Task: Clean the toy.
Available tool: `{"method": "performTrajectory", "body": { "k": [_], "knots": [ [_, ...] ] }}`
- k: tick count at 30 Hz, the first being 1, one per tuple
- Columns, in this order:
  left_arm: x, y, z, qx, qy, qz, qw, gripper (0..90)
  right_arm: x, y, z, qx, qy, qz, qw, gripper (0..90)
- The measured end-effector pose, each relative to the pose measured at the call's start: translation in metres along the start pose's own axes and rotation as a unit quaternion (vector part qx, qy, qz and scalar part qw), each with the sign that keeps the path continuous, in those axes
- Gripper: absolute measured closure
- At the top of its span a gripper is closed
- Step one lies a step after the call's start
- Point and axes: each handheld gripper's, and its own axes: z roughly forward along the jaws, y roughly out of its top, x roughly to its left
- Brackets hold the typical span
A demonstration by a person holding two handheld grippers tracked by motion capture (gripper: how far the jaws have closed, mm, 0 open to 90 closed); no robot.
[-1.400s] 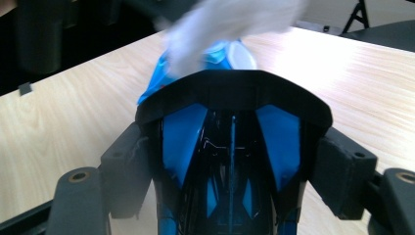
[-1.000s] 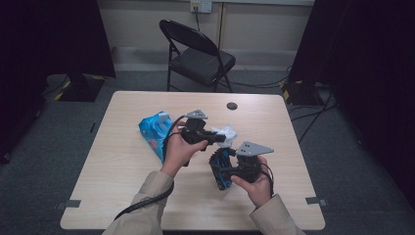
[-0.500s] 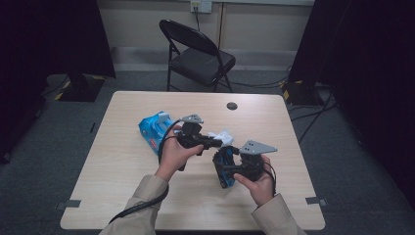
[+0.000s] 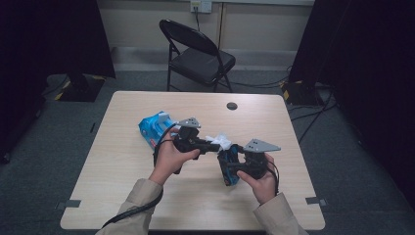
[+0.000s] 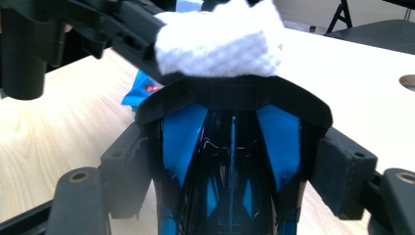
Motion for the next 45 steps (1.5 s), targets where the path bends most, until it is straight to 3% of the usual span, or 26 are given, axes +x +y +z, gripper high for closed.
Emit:
{"method": "performTrajectory", "body": {
  "k": [8, 18, 26, 27, 30, 34, 36, 39, 45],
  "knots": [
    [-0.004, -0.009, -0.009, 0.021, -0.014, 0.015, 0.9996, 81.9, -0.004, -0.001, 0.001, 0.001, -0.007, 0.008, 0.9999, 25.6],
    [-0.001, -0.018, -0.016, 0.029, -0.018, 0.007, 0.9994, 81.8, -0.005, -0.002, 0.002, 0.001, -0.008, 0.010, 0.9999, 25.6],
    [0.004, -0.005, -0.027, -0.013, -0.004, -0.011, 0.9999, 81.6, -0.004, -0.002, 0.002, 0.003, -0.001, 0.006, 1.0000, 25.6],
    [0.004, 0.002, -0.028, -0.027, 0.004, -0.014, 0.9995, 81.6, -0.001, -0.002, 0.003, 0.005, 0.007, 0.003, 1.0000, 25.6],
    [0.004, 0.011, -0.025, -0.037, 0.010, -0.010, 0.9992, 81.5, 0.004, -0.001, 0.004, 0.005, 0.014, -0.005, 0.9999, 25.6],
    [0.002, 0.016, -0.015, -0.028, 0.002, -0.011, 0.9996, 81.5, 0.008, 0.001, 0.004, 0.000, 0.023, -0.007, 0.9997, 25.6],
    [-0.001, 0.014, -0.003, -0.012, -0.006, -0.006, 0.9999, 81.4, 0.011, 0.003, 0.004, -0.002, 0.029, -0.013, 0.9995, 25.6],
    [0.000, 0.010, 0.002, -0.011, -0.009, -0.009, 0.9999, 81.3, 0.011, 0.002, 0.004, -0.001, 0.028, -0.012, 0.9995, 25.6],
    [0.006, 0.001, -0.003, -0.003, -0.003, -0.016, 0.9999, 81.4, 0.007, 0.002, 0.001, -0.004, 0.022, -0.007, 0.9997, 25.6]
  ]
}}
